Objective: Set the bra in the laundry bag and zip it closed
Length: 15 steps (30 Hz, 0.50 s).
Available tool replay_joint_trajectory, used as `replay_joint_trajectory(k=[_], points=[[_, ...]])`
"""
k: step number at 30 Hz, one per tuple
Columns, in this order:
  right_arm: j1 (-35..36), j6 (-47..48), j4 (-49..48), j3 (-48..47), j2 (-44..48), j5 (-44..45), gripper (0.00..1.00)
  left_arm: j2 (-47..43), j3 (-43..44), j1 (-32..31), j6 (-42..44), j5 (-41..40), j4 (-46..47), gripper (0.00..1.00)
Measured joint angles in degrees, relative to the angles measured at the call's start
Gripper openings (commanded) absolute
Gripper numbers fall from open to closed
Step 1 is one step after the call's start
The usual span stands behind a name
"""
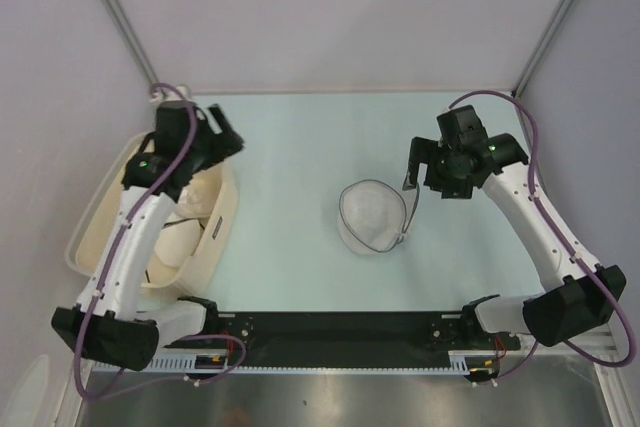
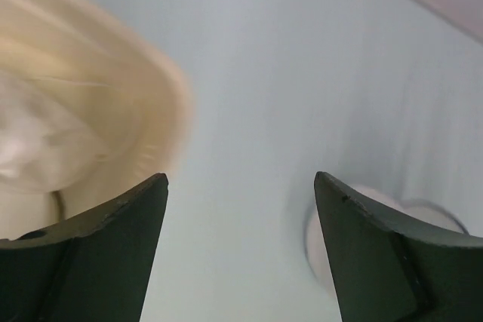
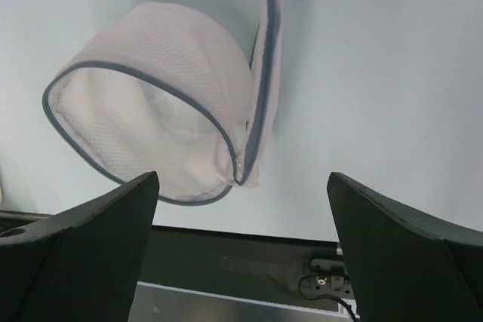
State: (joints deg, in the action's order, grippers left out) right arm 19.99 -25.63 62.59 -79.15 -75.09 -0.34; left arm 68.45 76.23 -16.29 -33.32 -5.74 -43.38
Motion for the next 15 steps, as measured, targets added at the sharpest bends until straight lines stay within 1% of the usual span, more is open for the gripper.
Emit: replay_joint_trajectory(k=[3, 5, 8, 10, 15], points=[[0.2, 0.0, 0.1, -1.7, -2.3, -1.0, 1.0, -3.1, 0.0, 12.4, 1.3, -1.9, -2.4, 0.82], [0.3, 0.0, -0.1, -2.7, -3.8, -1.5, 1.0, -3.7, -0.3, 17.6, 2.6, -3.0, -3.3, 0.84], [0.6, 0.1, 0.0, -3.7, -5.6, -2.2, 1.0, -3.3, -2.1, 20.3, 3.7, -4.7, -4.6, 0.84], [0.7, 0.3, 0.1, -4.4, -6.5, -2.6, 1.0, -2.7, -4.6, 21.7, 3.8, -5.2, -5.2, 0.84], [0.6, 1.0, 0.1, -6.8, -7.9, -3.5, 1.0, 1.1, -12.6, 27.8, 3.8, -8.1, -5.6, 0.84]])
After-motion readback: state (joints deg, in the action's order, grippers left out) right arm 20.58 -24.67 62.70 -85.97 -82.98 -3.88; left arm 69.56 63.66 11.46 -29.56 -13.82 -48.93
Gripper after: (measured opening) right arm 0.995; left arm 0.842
